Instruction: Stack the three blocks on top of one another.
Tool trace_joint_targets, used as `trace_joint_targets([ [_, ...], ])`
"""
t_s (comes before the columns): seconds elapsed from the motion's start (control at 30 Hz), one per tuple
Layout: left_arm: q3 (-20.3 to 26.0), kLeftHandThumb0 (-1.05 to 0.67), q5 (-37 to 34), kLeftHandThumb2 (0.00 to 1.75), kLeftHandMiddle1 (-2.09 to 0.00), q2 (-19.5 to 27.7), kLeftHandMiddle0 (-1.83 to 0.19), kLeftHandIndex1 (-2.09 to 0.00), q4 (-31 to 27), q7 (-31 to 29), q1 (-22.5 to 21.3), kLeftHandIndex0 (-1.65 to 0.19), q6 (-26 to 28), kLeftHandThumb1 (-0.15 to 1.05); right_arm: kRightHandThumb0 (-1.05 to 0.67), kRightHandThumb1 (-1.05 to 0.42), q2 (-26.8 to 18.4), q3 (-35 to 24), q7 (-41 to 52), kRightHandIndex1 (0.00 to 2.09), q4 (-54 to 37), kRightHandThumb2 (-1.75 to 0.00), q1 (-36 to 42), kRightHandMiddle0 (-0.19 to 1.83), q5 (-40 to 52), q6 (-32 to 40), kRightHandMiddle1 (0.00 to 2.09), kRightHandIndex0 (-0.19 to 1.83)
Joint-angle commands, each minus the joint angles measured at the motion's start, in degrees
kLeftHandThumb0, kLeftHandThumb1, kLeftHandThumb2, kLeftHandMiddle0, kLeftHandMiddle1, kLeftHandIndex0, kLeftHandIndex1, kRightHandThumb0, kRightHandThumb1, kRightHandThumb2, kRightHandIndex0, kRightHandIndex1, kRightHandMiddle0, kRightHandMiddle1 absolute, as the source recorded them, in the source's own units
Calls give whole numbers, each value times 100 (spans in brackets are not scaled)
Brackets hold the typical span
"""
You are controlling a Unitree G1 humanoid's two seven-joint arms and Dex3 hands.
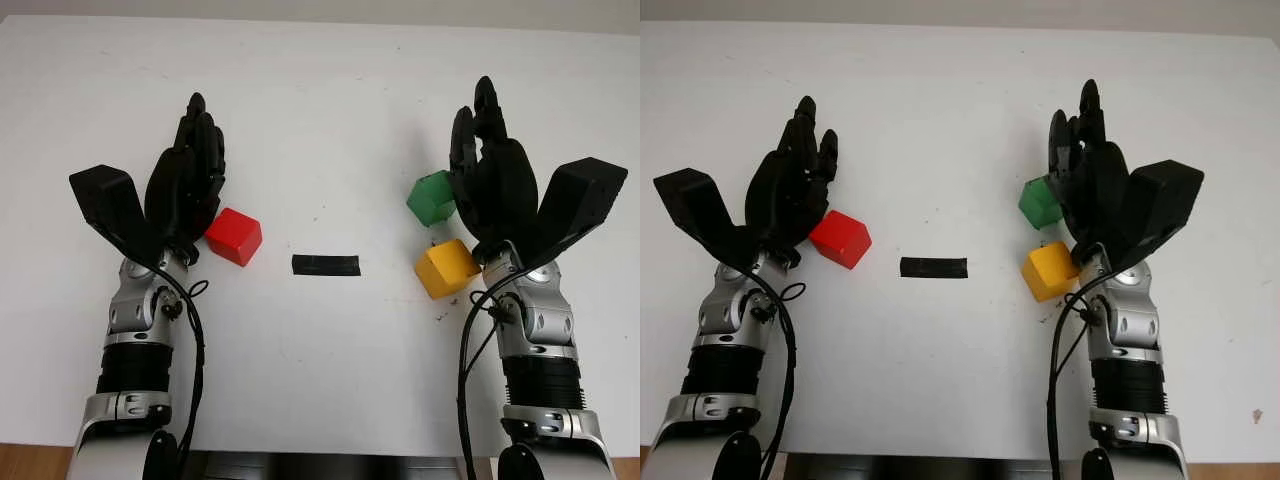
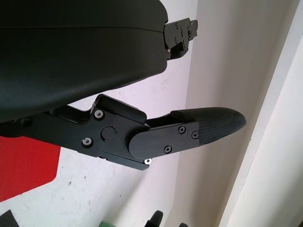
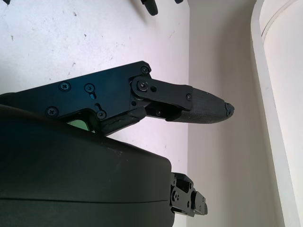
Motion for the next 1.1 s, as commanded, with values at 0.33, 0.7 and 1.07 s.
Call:
trace_joint_targets([
  [0.33, 47, -78, -15, 58, -2, 110, 19, 0, -76, -16, 19, 19, 42, 105, -71, -105, -10, 2, -1, 1, 28, -59, 3, -18, 10, -49, 4, -19],
  [0.7, -177, -73, 1157, 29, -11, 1269, -28, -17, -516, -199, -110, -21, -1031, 105, -71, -105, -141, -85, 132, 0, -143, -62, -72, -19, 65, -49, 0, -19],
  [1.07, -1011, -73, 2846, 4, -3, 3481, -8, -13, -442, -1669, -639, -34, -2106, 97, -73, -105, -606, -212, 381, 0, -626, -62, -167, -19, 166, 426, 0, -19],
])
